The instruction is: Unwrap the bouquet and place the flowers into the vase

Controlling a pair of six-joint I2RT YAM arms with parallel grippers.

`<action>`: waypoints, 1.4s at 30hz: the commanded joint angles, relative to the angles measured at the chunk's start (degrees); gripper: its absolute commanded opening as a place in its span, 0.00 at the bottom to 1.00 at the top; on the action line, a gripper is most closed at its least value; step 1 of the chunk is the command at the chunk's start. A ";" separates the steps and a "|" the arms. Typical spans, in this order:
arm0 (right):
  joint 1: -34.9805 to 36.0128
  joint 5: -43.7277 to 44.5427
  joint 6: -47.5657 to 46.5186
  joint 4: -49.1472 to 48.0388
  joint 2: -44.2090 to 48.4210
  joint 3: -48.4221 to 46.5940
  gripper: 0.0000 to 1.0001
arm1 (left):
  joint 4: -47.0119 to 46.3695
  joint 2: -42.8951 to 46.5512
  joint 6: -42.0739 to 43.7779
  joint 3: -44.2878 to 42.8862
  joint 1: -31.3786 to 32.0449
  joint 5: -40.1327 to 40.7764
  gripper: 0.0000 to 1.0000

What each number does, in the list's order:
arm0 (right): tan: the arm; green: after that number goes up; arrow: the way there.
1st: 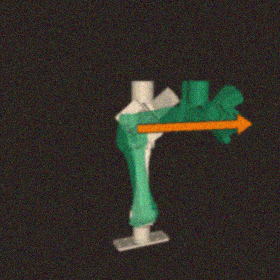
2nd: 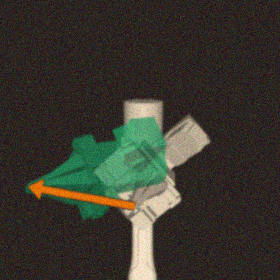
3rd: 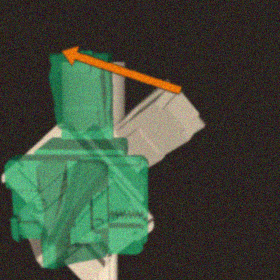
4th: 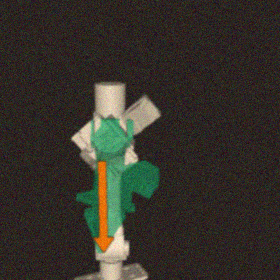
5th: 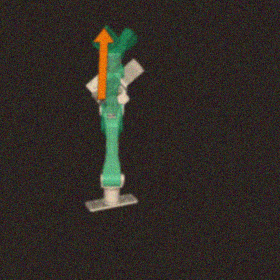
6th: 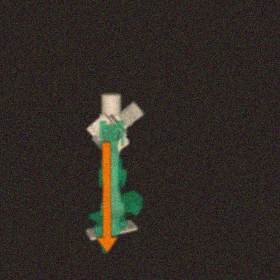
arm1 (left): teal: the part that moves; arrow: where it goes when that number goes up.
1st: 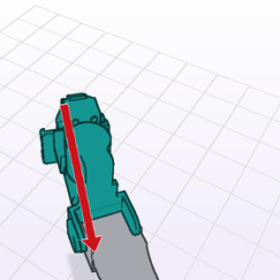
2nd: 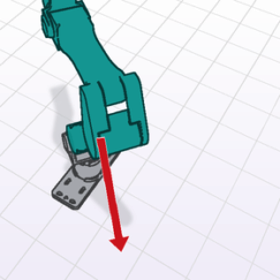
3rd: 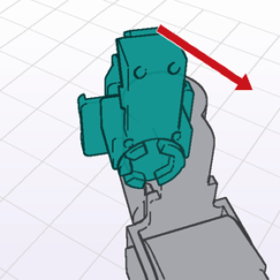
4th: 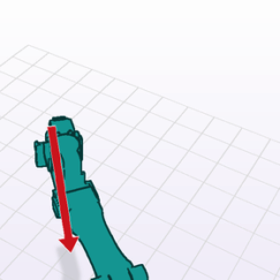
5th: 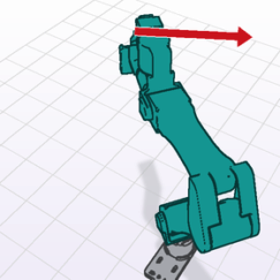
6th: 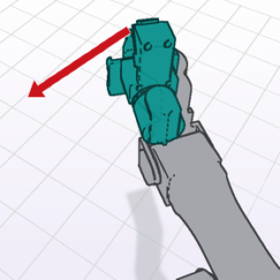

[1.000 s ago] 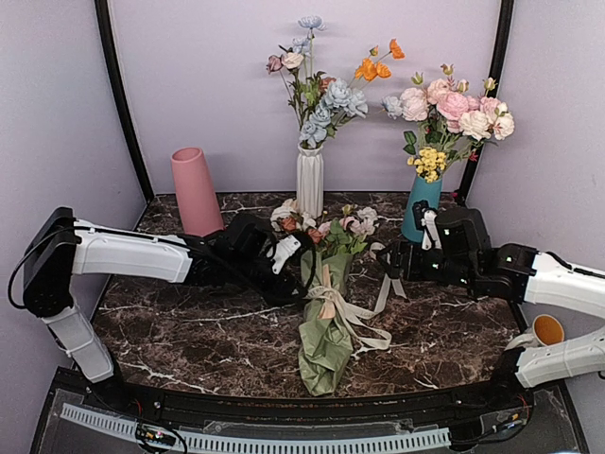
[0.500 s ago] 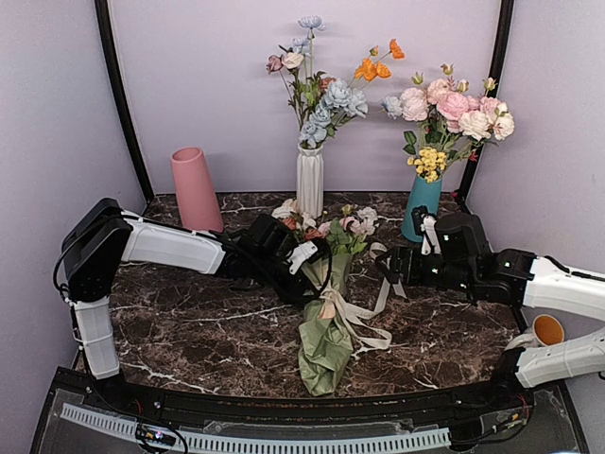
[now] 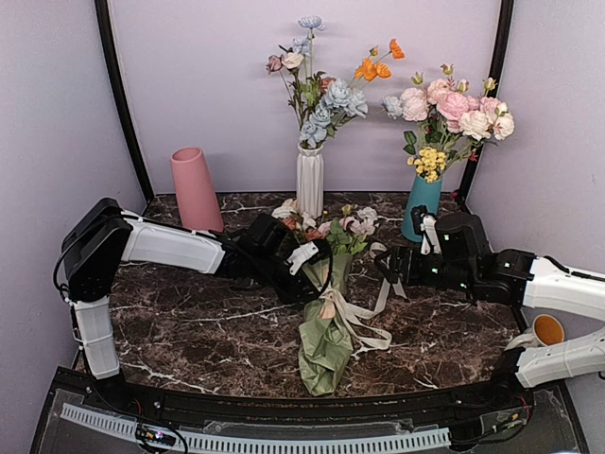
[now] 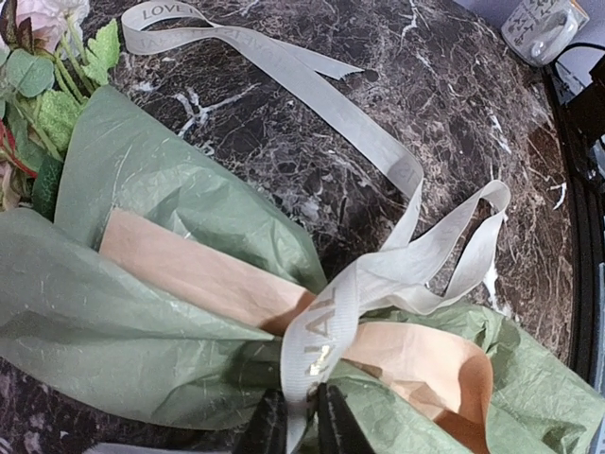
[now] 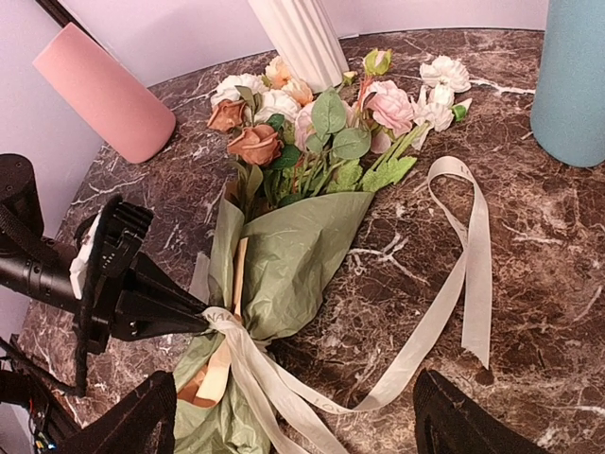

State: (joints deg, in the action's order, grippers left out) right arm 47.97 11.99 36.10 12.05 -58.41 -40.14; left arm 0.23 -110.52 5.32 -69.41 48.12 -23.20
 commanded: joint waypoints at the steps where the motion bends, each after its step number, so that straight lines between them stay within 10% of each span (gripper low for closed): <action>1: 0.26 -0.72 0.38 -2.31 0.07 -0.24 0.86 | -0.71 0.69 0.39 -0.21 0.09 0.22 0.09; 19: 0.29 -1.37 0.51 -4.79 -1.69 0.02 0.86 | -7.51 20.96 -11.06 10.07 -2.58 29.06 0.00; 37: 0.44 -3.15 -0.34 -6.88 -5.93 -1.43 0.85 | 19.86 36.20 -30.16 13.12 -5.50 75.50 0.00; 42: 0.47 -3.93 -0.70 -7.38 -7.15 -1.95 0.85 | 25.28 40.01 -34.01 15.63 -7.32 77.24 0.00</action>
State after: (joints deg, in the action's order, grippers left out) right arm 48.01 9.02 36.12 7.68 -64.75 -40.18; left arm 17.72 -73.28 -23.79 -56.66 41.69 47.97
